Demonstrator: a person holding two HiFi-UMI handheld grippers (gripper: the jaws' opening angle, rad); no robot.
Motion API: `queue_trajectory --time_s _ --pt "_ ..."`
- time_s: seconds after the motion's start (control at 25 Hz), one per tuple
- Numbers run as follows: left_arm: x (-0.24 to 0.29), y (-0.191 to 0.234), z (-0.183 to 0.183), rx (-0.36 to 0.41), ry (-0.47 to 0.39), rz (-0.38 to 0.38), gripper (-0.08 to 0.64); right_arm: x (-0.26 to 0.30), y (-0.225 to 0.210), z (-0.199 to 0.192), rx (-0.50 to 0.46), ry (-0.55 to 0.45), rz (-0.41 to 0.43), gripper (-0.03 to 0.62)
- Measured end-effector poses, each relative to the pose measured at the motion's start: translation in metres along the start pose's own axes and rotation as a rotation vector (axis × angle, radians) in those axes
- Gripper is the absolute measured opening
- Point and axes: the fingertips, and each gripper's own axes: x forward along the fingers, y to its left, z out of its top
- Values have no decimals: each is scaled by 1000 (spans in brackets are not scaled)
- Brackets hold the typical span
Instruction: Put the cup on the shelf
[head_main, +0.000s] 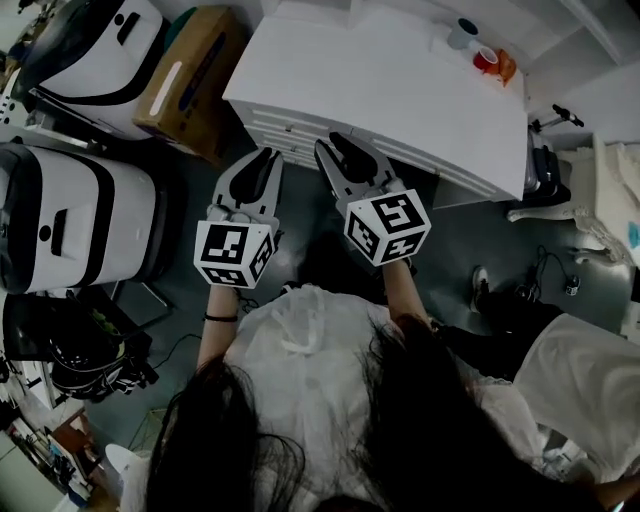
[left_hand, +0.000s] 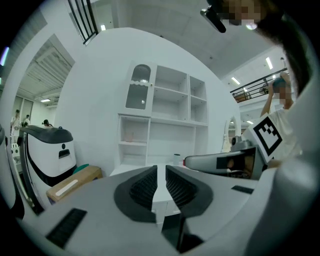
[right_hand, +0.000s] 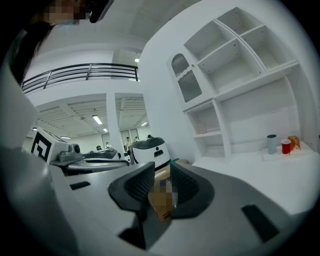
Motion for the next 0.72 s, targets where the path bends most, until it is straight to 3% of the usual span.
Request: queue_trajectory --time_s 0.4,0.72 --pt "-104 13 -24 -35 -32 5 61 -24 107 -39 -26 30 22 100" --pt "-159 6 -49 -61 -35 2 61 -54 156 -72 -49 60 20 97"
